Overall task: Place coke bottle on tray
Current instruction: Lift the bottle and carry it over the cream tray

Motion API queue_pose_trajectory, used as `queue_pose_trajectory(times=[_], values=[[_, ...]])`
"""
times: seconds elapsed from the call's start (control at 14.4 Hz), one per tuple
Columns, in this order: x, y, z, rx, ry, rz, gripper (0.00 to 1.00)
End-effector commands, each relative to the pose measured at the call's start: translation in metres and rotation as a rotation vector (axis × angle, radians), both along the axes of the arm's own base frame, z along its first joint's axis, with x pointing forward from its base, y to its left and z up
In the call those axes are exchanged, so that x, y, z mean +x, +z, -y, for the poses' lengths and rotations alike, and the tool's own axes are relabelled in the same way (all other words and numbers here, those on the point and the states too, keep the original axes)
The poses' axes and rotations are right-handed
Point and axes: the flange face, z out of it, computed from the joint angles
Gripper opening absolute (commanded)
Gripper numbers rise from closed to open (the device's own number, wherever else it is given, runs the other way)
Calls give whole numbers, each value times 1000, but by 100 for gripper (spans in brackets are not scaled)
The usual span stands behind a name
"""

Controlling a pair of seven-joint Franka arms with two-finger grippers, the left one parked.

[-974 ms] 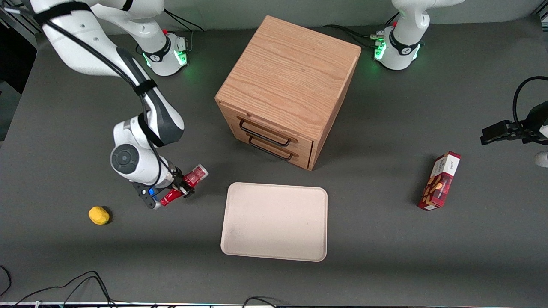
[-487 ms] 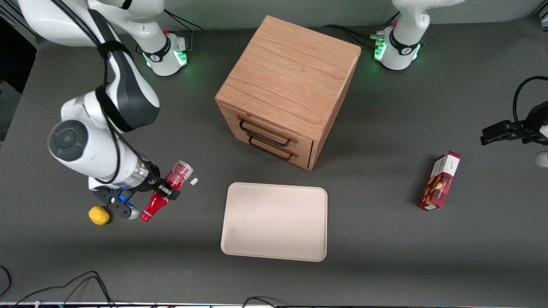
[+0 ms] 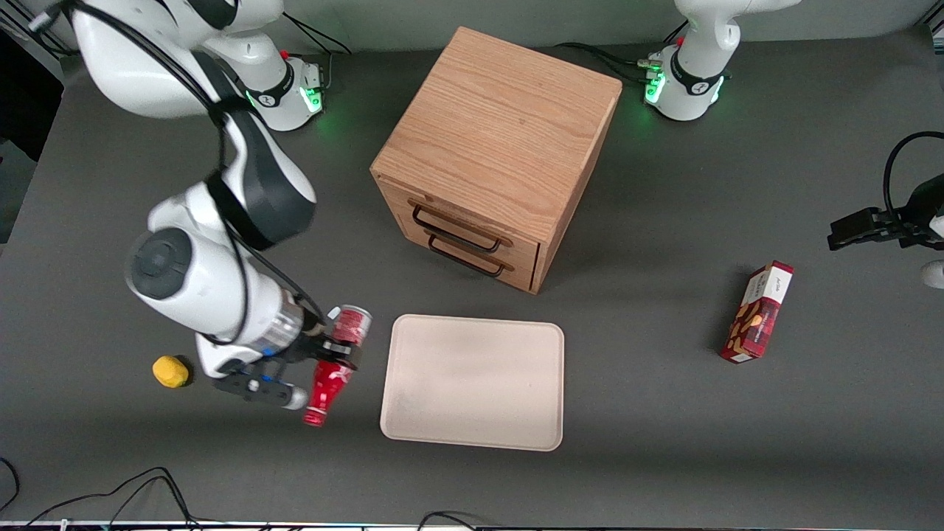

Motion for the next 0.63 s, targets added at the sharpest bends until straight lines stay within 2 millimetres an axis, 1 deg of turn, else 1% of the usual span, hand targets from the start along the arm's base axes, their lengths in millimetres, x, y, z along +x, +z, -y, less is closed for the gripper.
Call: queue_pose_trajectory(times=[0.0,0.07,0.21,0.28,0.42,0.49,0.56], values=[[17,-61,-18,33,47,0,1],[19,-91,-18,32,44,-27,1],[19,-138,-22,32,35,-64,1],[14,-152,-32,31,42,-77,1],[10,-194,-33,27,34,-114,1],[12,-208,-34,38,11,-91,2],[12,-222,-34,44,-2,-86,9]])
